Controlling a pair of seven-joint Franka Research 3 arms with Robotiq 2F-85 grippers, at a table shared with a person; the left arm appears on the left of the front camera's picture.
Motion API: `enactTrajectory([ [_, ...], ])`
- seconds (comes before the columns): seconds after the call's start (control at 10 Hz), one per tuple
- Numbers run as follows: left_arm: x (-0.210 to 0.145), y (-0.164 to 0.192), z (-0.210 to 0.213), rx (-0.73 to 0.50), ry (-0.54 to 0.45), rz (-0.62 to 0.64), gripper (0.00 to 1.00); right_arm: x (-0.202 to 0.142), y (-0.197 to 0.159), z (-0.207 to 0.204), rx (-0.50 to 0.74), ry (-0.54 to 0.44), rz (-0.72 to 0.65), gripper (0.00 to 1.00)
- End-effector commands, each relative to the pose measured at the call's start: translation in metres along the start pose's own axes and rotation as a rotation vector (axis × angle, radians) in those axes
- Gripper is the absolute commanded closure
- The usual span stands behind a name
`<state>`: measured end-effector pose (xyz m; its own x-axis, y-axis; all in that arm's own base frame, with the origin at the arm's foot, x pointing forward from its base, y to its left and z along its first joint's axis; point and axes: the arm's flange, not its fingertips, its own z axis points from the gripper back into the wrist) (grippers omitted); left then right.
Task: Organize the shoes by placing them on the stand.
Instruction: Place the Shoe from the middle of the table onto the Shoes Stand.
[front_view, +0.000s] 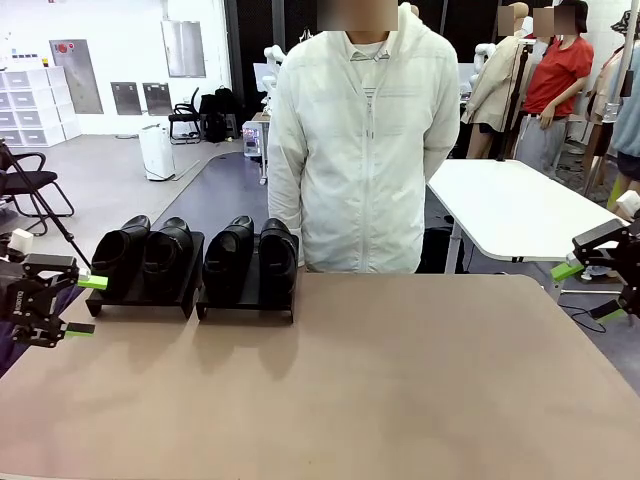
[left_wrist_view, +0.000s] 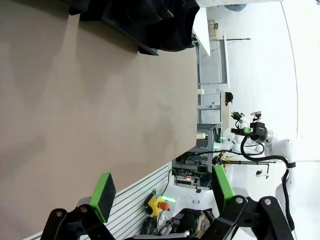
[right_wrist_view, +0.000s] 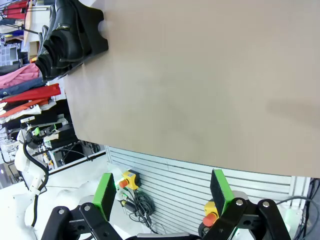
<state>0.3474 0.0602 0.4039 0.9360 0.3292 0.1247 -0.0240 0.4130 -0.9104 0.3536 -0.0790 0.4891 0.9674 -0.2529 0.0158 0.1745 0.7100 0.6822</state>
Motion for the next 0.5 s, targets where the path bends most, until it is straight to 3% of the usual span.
enactTrajectory([
  [0.0, -0.0007, -0.0045, 0.0031, 0.001, 0.009, 0.008, 0.00, 0.0016, 0.0029, 0.0014, 0.034, -0.005, 0.005, 0.00],
  [0.4, -0.0007, -0.0045, 0.0031, 0.001, 0.009, 0.008, 0.00, 0.0016, 0.0029, 0.0014, 0.034, -0.005, 0.005, 0.00],
])
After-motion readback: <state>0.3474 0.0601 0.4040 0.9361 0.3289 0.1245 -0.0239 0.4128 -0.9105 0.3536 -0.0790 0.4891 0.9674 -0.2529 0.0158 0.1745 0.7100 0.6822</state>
